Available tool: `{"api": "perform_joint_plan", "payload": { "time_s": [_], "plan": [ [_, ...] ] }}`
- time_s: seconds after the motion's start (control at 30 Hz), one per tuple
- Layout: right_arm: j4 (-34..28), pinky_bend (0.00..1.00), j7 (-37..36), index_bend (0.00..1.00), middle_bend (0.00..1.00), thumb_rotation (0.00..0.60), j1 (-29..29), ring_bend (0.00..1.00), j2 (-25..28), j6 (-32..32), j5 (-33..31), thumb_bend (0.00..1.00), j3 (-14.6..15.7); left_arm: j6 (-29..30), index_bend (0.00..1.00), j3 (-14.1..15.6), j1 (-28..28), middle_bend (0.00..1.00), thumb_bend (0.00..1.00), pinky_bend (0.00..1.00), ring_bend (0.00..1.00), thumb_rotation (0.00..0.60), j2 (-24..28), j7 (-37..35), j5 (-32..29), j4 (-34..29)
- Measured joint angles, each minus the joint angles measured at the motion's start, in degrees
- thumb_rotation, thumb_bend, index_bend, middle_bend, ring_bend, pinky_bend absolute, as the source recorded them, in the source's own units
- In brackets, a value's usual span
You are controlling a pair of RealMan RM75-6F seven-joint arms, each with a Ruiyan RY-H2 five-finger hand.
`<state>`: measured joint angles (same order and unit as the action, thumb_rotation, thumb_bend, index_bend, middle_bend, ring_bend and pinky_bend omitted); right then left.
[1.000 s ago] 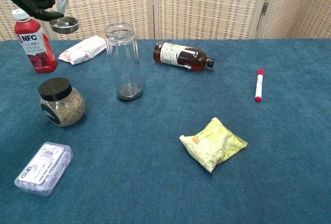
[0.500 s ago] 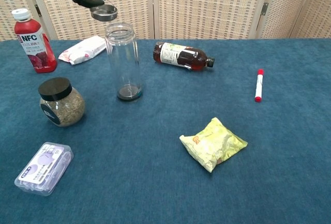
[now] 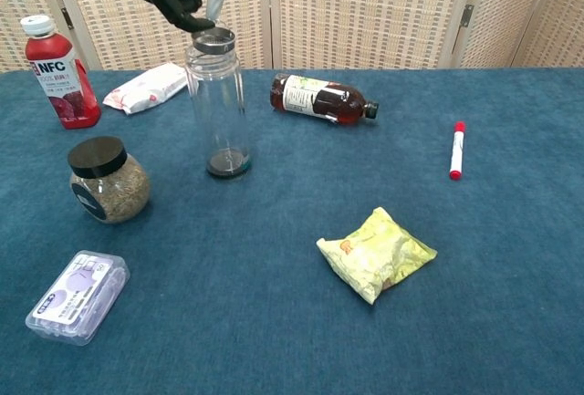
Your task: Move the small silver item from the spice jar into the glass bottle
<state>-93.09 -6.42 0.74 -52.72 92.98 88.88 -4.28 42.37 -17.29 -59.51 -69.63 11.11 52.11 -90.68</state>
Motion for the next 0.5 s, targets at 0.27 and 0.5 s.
{"api": "perform_joint_plan", "payload": {
  "time_s": [0.27,0.5],
  "plan": [
    [0.42,0.21,-0.45,0.16,0.22,0.600,0.25,0.10,-0.12,0.22,-0.15,0.37,-0.01,-0.02,0.63,1.16,-0.78,0.89,0.55,1.00,0.87,0.600,-0.44,1.02,-2.10,1.86],
    [0.46,0.21,-0.52,0.16,0.22,0.600,0.29,0.10,-0.18,0.33,-0.05,0.37,-0.03,0.05,0.63,1.65,-1.22,0.89,0.55,1.00,0.87,0.600,-0.41,1.21,-2.87,2.43]
  ]
}}
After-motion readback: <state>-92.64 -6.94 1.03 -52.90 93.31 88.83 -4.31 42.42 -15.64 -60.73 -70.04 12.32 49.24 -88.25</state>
